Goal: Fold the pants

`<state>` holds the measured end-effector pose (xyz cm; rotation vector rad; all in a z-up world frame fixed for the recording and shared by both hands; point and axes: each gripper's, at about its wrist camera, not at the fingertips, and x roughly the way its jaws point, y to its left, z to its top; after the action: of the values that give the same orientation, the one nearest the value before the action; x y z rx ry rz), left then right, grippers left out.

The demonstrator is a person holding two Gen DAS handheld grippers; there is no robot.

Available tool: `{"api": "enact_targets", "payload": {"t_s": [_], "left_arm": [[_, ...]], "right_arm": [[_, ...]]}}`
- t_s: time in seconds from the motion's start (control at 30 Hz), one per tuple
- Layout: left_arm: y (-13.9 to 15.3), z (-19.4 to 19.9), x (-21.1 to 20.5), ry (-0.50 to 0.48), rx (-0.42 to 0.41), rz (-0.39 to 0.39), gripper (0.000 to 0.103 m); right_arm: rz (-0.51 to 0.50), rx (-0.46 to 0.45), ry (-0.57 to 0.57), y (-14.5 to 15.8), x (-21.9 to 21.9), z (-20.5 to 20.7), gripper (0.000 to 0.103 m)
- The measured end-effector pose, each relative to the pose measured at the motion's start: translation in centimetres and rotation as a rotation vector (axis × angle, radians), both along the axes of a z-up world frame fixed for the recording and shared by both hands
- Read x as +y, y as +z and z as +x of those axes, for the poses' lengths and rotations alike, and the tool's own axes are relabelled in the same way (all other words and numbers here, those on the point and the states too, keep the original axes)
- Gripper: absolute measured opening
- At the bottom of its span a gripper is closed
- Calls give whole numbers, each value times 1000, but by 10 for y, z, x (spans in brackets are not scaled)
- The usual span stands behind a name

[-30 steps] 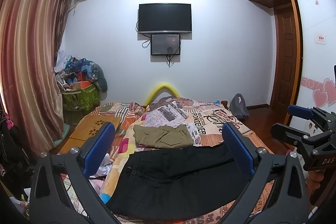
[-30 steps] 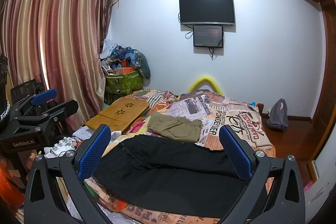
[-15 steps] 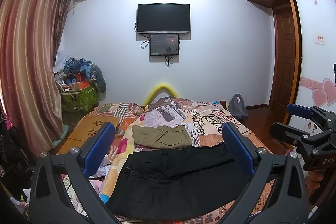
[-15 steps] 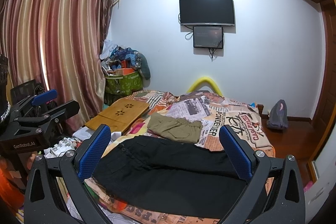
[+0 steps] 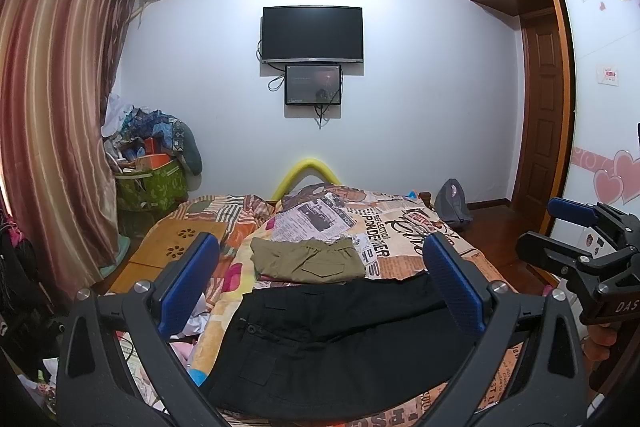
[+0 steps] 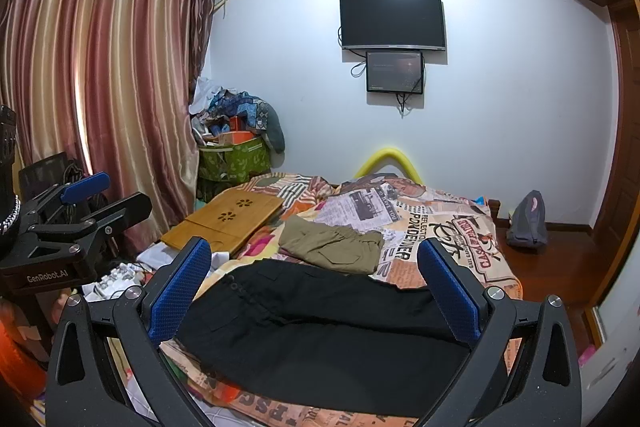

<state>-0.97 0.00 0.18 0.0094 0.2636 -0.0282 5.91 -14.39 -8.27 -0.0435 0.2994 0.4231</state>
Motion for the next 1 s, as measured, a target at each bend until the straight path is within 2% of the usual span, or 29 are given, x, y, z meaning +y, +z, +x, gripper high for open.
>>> {"api": "enact_targets", "payload": {"t_s": [1.0], "left_arm": [[-7, 11, 5, -2, 22, -20, 103]], "right_arm": [[0, 16, -5, -4, 4, 3, 103]]}}
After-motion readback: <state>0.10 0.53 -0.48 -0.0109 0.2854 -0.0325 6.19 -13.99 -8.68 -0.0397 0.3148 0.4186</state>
